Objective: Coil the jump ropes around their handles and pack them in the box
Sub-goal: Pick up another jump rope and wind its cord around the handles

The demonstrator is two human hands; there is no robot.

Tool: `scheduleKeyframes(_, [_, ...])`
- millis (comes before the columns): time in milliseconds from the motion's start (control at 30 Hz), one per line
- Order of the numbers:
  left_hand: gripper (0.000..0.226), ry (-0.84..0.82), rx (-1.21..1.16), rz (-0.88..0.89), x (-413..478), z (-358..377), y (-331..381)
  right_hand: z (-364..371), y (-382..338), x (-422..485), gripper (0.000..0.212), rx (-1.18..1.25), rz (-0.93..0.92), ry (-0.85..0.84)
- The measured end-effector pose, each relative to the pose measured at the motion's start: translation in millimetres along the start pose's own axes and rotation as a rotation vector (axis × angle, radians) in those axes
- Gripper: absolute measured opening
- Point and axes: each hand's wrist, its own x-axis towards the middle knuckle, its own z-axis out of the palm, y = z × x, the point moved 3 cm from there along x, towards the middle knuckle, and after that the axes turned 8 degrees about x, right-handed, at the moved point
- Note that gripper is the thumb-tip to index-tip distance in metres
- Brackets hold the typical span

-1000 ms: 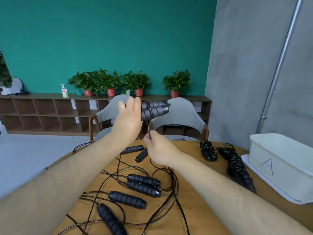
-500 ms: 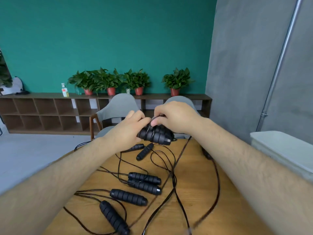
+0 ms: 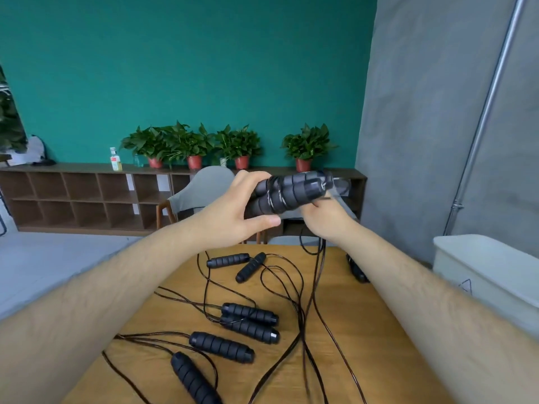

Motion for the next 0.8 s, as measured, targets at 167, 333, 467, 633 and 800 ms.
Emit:
scheduleKeyframes(167, [0.060, 0.105, -0.027, -0.123, 5.1, -6.1, -3.3, 15.1, 9.1, -11.2, 0.038, 0.031, 0.026, -0.054])
scheduleKeyframes(333, [0.063, 0.266, 0.152, -0.255, 18.3, -12.0, -34.9, 42.1, 7.4, -36.4, 0.034, -0.018, 0.137, -0.293])
scheduleKeyframes(467, [0.064, 0.142, 0.499, -0.294, 15.6, -2.3, -62.7, 44.4, -13.5, -44.7, 0.034, -0.245, 0.007, -0.369])
scheduleKeyframes(633, [0.060, -0.026, 0.758, -0.308, 4.5, 12.4, -75.2, 20.6, -43.9, -34.4, 0.027, -0.627, -0.209, -0.244])
scheduleKeyframes(800, [0.073, -0.262, 0.483, -0.069, -8.0, 25.3, -59.6, -7.9, -41.8, -4.1, 0.018, -0.914, -0.402, -0.095])
